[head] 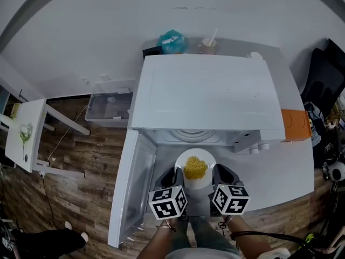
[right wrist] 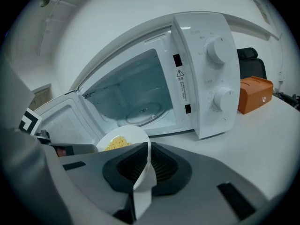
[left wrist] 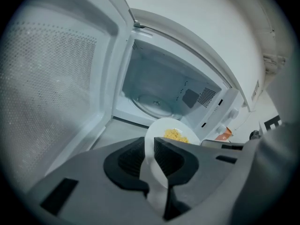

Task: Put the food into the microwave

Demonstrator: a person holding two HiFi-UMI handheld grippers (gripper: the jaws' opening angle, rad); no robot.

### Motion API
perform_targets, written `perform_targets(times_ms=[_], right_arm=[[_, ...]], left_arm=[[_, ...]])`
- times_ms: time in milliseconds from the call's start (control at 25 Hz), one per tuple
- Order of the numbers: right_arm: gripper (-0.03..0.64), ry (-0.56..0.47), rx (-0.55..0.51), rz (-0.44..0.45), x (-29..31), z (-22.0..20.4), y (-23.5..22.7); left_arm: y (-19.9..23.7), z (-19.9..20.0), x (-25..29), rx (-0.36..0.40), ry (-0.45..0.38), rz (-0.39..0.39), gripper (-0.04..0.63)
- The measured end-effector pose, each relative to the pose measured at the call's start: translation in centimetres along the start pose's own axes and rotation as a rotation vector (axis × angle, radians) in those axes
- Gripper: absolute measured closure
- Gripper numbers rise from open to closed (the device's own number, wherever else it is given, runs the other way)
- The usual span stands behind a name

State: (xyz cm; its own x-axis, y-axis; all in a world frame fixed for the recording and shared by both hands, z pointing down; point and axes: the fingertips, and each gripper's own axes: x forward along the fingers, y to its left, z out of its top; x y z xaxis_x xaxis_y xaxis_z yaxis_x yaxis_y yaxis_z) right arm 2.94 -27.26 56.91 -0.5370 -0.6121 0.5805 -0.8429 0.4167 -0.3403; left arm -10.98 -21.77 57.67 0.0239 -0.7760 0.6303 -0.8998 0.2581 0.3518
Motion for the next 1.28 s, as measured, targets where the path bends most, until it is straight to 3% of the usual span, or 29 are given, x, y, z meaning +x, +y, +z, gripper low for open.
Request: perform_targets(times_ms=[960,1280], right_arm=[[0.583,-0.055,-0.013,0.021,3.9,4.8,0.1],[0.583,-0.079,0.034,0.006,5.1,6.0,-0.1]], left_arm=[[0.6,4.2,3.8,-0.016,-0.041,0.003,0.531],[0.7,5.7,4.9,-0.015,-0.063,-0.002,0.531]])
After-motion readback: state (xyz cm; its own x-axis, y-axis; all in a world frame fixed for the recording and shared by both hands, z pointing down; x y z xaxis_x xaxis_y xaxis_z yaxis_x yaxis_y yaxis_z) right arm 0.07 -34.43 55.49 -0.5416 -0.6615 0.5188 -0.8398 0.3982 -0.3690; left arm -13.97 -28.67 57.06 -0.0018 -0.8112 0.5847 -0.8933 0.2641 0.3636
